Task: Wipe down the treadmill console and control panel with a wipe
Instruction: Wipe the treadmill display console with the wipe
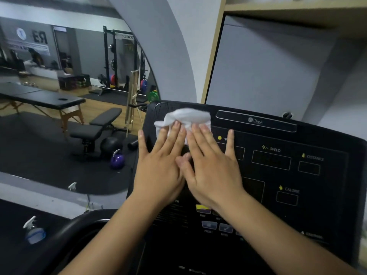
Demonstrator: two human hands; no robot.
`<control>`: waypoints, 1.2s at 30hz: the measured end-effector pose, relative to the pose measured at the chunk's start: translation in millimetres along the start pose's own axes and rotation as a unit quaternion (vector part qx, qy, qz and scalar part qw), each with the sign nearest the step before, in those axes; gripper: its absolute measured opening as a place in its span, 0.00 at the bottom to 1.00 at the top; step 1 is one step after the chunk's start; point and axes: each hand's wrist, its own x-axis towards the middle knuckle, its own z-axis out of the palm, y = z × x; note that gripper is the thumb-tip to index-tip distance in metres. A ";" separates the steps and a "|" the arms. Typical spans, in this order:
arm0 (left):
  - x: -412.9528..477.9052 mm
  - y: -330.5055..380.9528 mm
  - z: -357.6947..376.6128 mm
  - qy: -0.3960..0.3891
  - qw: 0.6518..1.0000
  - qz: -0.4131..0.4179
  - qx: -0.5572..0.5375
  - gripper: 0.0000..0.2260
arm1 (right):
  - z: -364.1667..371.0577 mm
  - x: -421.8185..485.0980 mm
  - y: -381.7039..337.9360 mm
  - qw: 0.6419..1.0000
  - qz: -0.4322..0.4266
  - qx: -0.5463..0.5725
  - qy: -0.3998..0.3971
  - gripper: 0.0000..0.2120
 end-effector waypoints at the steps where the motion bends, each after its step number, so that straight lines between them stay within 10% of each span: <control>1: -13.4 -0.3 3.9 -0.001 1.000 -0.001 -0.007 0.27 | 5.5 -11.3 -1.3 1.000 -0.007 0.007 0.000 0.35; 36: -36.1 -33.2 3.2 -0.029 0.999 -0.026 -0.026 0.29 | 25.6 -1.9 -25.9 0.996 -0.091 -0.006 -0.010 0.32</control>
